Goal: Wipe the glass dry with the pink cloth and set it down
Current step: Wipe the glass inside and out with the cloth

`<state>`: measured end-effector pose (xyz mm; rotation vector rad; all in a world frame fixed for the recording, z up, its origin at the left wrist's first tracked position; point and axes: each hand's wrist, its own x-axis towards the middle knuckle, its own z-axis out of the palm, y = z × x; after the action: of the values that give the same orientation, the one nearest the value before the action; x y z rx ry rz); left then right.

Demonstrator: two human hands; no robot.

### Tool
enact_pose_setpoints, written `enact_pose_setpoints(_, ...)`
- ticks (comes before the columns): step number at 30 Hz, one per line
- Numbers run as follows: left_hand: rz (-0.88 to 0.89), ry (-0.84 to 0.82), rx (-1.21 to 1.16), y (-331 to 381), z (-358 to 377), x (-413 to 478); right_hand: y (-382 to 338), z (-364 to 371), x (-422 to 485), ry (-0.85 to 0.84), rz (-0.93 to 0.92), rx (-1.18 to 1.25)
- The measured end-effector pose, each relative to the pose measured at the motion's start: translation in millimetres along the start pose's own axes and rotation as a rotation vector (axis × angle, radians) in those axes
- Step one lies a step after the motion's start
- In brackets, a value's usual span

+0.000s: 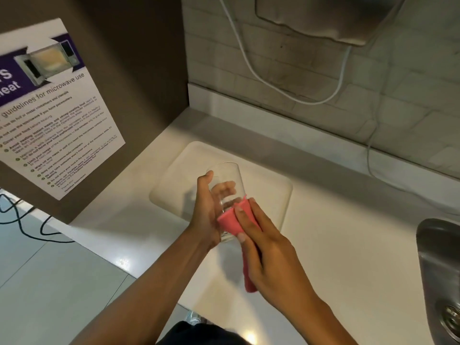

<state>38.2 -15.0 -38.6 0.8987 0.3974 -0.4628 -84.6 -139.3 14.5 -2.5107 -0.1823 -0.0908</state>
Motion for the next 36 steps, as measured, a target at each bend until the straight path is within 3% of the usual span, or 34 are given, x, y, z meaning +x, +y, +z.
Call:
enact_pose_setpoints(3,-0.033,0.014,0.032,-6.5,4.3,-4.7,1.7,-2.9,13.7,0.063,0.086,0.092)
enact_pose_setpoints(8,-0.020,0.013,0.000,5.4,-1.2,1.3,2.0,0.5,2.5,0.033,-0.056,0.000)
enact_pose_setpoints(12,-0.038,0.025,0.050,-2.2,2.6,-3.3,5.2,-3.8,15.3,0.059,0.064,0.109)
enact_pose_setpoints(17,-0.050,0.007,0.002,6.0,0.3,-2.0,3.9,0.3,1.0,0.009,-0.067,-0.009)
enact_pose_setpoints(21,-0.035,0.042,0.049,0.6,4.1,-5.9,9.1,-6.1,12.5,0.080,0.058,0.089)
enact_pose_setpoints(24,-0.074,0.014,-0.002,6.0,4.2,-10.8,-0.6,-1.7,12.5,0.055,-0.060,0.015)
enact_pose_setpoints(33,-0.068,0.137,-0.125,-4.3,0.5,-11.5,2.8,8.5,-0.3,0.031,-0.049,0.012)
enact_pose_setpoints(36,-0.014,0.183,0.009,-2.1,7.8,-10.8,3.2,7.3,-1.7,0.045,-0.035,0.024)
